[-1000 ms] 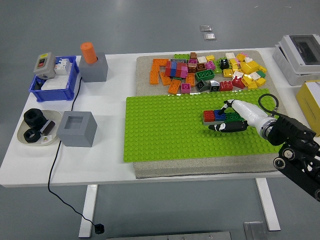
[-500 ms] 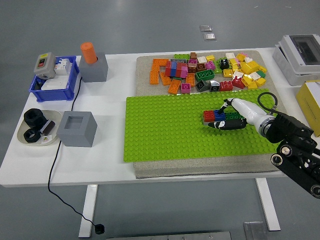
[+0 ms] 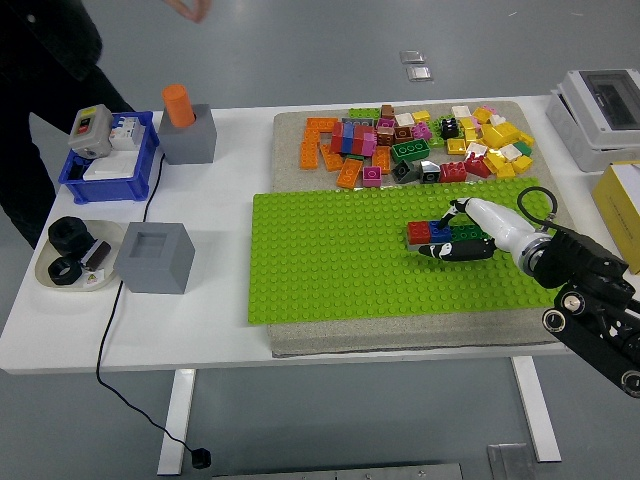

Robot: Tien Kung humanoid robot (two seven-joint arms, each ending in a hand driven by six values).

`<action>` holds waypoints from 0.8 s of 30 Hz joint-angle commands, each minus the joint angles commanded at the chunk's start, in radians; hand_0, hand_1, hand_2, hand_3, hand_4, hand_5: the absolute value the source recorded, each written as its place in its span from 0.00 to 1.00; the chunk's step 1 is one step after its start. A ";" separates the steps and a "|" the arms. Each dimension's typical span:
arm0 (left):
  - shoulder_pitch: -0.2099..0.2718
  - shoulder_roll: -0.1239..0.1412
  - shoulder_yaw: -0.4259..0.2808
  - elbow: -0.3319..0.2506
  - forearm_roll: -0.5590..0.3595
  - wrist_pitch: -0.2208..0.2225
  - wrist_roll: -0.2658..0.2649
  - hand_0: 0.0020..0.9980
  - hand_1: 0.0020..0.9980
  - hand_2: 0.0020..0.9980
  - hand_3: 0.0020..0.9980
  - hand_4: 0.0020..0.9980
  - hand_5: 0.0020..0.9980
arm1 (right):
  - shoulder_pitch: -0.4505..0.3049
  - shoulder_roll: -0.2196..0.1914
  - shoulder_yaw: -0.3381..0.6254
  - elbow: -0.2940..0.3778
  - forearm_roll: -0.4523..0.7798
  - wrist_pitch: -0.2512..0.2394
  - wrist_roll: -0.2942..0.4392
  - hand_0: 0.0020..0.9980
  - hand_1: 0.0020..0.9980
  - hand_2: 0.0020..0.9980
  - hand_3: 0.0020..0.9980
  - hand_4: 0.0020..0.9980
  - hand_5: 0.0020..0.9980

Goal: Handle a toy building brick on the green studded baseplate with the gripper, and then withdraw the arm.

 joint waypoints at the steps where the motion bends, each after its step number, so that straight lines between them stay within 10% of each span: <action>1: 0.000 0.000 0.000 0.000 0.000 0.000 0.000 0.60 0.62 0.54 0.60 0.76 0.21 | -0.001 -0.001 0.002 0.001 0.001 -0.001 0.001 0.98 0.95 0.95 0.62 0.93 0.60; 24: 0.005 0.001 -0.006 0.000 -0.002 0.003 0.002 0.60 0.62 0.54 0.59 0.76 0.21 | -0.031 -0.033 0.098 0.085 0.066 -0.043 0.037 0.97 0.93 0.94 0.64 0.93 0.57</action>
